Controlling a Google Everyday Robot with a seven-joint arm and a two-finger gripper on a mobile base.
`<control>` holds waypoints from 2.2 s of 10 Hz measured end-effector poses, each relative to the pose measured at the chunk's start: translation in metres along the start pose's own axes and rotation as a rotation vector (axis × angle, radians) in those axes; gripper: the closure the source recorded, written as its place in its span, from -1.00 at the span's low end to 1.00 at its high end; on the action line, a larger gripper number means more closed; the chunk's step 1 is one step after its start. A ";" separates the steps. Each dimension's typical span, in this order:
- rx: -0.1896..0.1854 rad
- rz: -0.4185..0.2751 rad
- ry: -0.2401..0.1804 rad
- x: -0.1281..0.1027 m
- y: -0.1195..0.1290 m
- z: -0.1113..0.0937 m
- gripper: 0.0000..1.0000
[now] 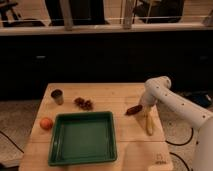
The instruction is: Place pepper in tray
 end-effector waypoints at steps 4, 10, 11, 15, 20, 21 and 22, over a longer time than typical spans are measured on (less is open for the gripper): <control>0.002 0.003 -0.003 0.001 -0.001 0.003 0.17; 0.007 -0.011 0.007 0.011 0.004 -0.013 0.52; 0.009 -0.013 0.005 0.010 0.004 -0.015 0.52; 0.014 -0.023 0.006 0.014 0.005 -0.011 0.28; 0.018 -0.030 0.009 0.023 0.007 -0.014 0.21; 0.021 -0.032 0.009 0.023 0.009 -0.014 0.21; 0.025 -0.034 0.013 0.026 0.010 -0.014 0.21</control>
